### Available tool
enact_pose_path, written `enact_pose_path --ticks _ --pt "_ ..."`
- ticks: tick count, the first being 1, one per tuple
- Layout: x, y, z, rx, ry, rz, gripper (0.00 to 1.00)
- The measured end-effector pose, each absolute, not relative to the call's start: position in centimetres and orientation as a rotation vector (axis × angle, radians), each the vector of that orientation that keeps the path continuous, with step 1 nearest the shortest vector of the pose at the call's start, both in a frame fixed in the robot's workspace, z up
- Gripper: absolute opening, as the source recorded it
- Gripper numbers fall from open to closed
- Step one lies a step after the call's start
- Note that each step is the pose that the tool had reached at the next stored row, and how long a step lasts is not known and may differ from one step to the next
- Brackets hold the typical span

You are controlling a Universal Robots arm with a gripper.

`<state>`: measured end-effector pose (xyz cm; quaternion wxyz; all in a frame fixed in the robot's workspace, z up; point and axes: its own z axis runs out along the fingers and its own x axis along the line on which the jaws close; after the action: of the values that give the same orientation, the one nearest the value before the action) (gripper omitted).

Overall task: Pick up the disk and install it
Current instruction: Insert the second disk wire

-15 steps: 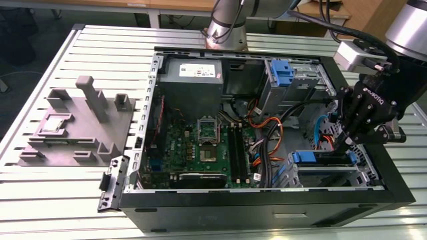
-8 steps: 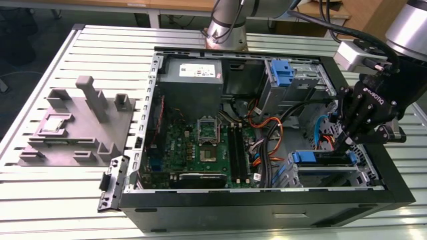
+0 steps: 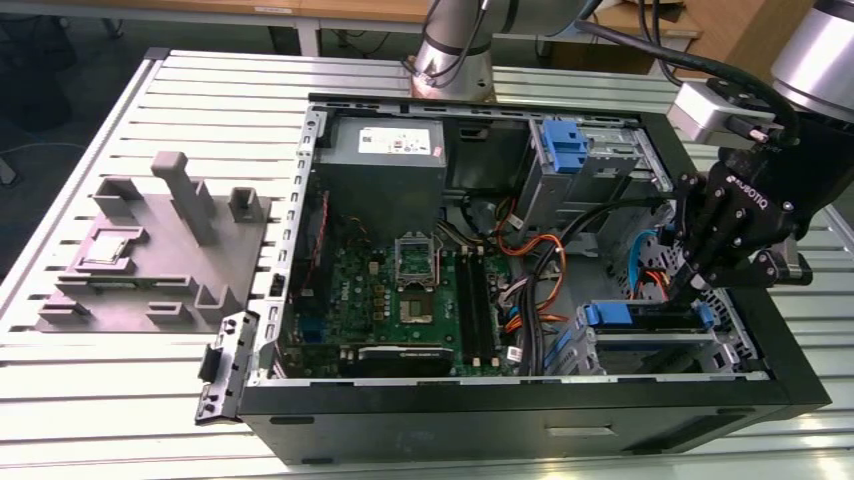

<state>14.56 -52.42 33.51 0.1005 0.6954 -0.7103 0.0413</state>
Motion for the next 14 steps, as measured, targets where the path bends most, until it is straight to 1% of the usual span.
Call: enact_pose_path --ticks 7,10,14 --pt "14.57 -52.43 33.5 2.056 -2.101 0.125 0.1" --pt "14.4 -52.42 33.49 2.064 -2.113 0.147 0.1" --pt "14.32 -52.42 33.97 2.065 -2.115 0.152 0.1"
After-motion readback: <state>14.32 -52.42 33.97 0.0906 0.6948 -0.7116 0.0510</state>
